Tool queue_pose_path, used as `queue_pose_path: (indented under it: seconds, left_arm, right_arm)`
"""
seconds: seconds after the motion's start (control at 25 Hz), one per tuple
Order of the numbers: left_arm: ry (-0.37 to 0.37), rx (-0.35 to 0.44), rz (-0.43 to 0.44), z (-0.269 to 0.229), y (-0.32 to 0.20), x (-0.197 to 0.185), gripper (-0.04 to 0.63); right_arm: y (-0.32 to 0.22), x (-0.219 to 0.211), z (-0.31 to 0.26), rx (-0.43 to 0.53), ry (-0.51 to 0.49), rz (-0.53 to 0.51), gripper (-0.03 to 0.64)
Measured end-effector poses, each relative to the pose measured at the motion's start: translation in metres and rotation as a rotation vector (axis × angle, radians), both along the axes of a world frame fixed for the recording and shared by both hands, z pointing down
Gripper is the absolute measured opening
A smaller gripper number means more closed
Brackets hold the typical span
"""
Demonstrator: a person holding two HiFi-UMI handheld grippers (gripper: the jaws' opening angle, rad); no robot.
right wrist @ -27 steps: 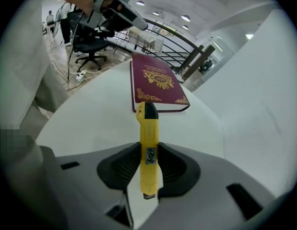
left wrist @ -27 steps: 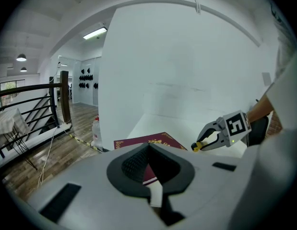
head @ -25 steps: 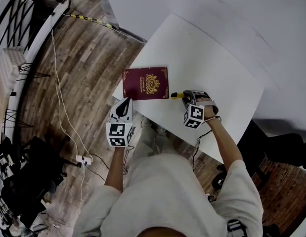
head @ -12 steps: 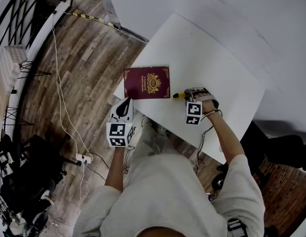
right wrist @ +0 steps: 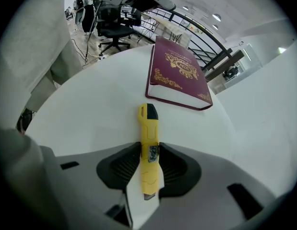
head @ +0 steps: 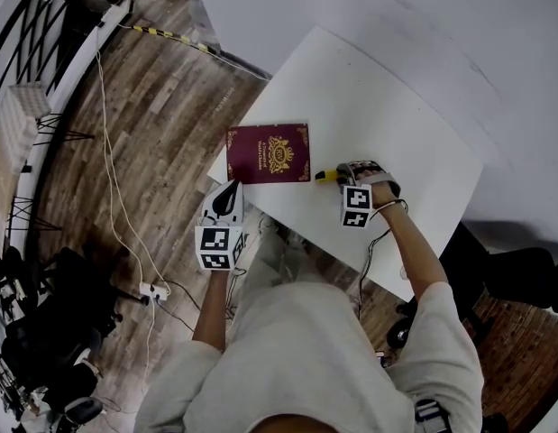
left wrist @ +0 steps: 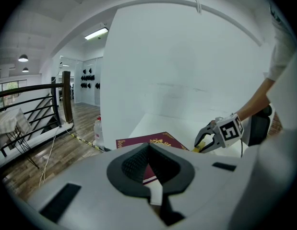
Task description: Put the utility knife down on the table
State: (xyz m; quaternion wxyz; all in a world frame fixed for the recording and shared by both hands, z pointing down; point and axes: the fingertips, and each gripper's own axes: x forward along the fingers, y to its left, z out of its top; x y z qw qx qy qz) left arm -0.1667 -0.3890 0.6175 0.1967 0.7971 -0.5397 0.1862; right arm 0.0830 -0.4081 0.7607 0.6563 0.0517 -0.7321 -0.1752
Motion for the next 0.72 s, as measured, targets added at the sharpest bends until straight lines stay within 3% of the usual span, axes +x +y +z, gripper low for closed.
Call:
queue_pose_path:
  seconds: [0.4,0.72]
  left_arm:
    - [-0.004,0.004,-0.008,-0.002,-0.001,-0.002,0.006]
    - [-0.009,0.016,-0.004,-0.006,0.001,-0.002,0.007]
  right_arm:
    - [-0.011,0.000,-0.004,0.025,-0.025,0.023,0.207]
    - [-0.004,0.009,-0.012,0.059,-0.051,0.085,0.136]
